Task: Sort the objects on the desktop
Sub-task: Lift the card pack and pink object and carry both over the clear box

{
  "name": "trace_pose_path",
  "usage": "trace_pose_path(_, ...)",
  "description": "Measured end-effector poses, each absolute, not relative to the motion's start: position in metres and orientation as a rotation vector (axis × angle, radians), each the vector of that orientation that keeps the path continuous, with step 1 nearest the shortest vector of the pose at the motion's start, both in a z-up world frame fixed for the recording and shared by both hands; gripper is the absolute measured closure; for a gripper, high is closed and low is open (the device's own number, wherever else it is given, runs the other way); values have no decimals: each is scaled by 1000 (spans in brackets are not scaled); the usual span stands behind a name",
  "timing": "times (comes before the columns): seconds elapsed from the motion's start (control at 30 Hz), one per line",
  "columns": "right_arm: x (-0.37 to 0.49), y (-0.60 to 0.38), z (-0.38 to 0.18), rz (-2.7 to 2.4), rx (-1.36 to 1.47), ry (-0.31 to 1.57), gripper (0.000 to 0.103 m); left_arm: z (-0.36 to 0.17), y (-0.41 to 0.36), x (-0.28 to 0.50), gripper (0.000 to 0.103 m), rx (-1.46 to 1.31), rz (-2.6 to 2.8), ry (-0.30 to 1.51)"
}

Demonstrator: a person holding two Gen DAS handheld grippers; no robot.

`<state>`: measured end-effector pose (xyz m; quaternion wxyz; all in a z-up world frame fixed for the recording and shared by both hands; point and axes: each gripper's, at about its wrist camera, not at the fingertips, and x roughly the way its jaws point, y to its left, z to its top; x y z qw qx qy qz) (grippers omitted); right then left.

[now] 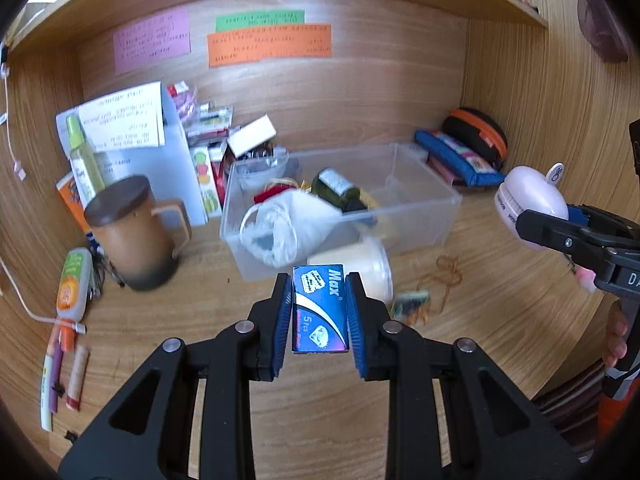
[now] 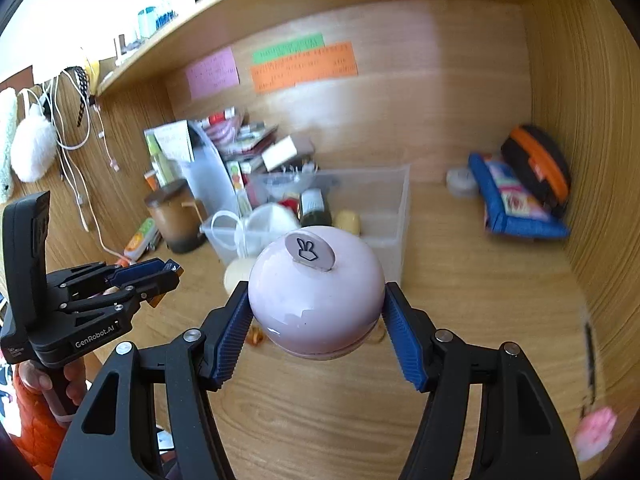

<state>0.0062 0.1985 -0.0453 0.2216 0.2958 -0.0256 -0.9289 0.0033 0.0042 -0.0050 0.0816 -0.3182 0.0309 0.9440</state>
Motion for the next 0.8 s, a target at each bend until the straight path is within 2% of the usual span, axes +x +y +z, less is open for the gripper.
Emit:
trace_pose_path(0.4,-37,199,-23,-2572,769,-20,42,25,-10,-39,77,-904,2869,106)
trace_pose_path(0.8,-92,185,-32,-2560,827,10,42,16,-21,-102,77,-973,2858,75)
